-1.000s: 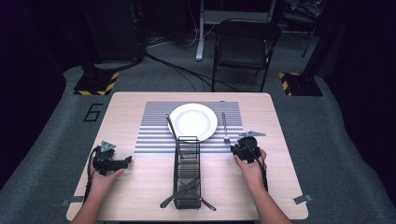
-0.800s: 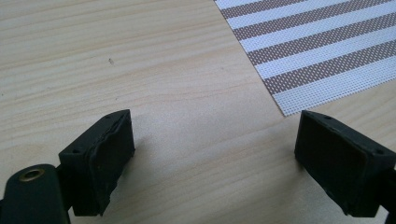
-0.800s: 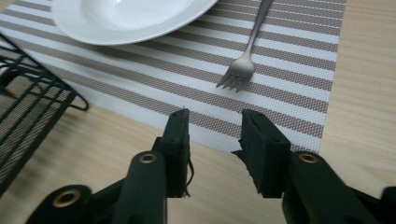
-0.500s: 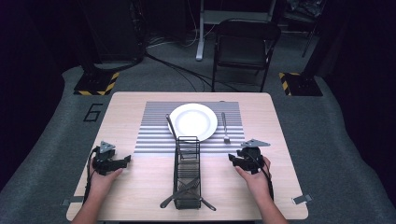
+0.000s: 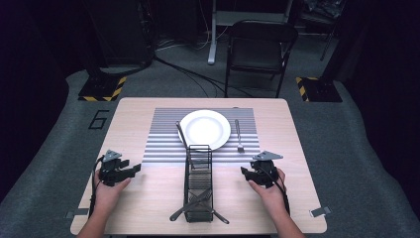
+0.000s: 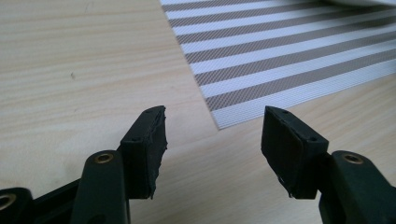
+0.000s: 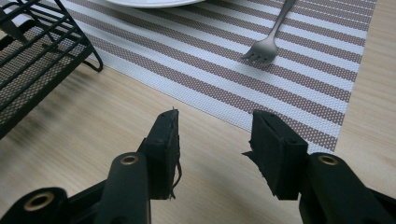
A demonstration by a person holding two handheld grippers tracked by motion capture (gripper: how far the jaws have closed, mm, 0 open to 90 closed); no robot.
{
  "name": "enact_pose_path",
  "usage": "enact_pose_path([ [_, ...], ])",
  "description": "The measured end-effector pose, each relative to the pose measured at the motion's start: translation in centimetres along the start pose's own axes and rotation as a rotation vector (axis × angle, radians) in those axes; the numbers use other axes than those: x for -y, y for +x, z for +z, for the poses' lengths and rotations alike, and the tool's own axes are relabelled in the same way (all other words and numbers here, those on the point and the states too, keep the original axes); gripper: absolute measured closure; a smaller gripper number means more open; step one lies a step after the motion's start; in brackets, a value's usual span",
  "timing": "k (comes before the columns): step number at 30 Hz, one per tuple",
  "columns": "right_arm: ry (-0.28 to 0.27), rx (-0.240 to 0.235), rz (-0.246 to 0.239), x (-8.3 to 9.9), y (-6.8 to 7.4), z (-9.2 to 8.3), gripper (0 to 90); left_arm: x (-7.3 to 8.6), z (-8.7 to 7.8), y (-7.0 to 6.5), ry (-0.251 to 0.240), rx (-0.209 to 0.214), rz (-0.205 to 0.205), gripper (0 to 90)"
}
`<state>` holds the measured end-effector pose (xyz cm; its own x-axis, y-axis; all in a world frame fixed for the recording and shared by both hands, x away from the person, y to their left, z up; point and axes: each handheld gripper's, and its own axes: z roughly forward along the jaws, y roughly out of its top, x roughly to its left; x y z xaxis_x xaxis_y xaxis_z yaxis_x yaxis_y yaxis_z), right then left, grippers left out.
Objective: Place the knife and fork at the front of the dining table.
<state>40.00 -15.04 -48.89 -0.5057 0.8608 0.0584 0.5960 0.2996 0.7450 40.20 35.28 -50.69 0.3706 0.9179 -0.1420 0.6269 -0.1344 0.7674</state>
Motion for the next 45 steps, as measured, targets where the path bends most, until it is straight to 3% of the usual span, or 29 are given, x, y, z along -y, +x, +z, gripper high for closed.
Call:
enact_pose_path([
  [13,-0.015,-0.001,-0.004,0.0,0.0,-0.3,51.4,-3.0,-1.9,-2.9,-0.020,0.040,0.056,43.2],
  [28,-0.018,0.004,0.008,0.1,-0.3,-0.3,51.4,-7.3,-3.3,-7.3,-0.052,0.132,0.144,50.3],
  [39,-0.030,0.010,0.019,0.1,-0.7,-0.3,51.3,-10.1,-3.8,-10.8,-0.059,0.190,0.221,51.3],
  [45,-0.023,0.009,0.025,0.2,-0.8,-0.3,51.5,-10.8,-3.1,-12.2,-0.053,0.212,0.249,51.5],
])
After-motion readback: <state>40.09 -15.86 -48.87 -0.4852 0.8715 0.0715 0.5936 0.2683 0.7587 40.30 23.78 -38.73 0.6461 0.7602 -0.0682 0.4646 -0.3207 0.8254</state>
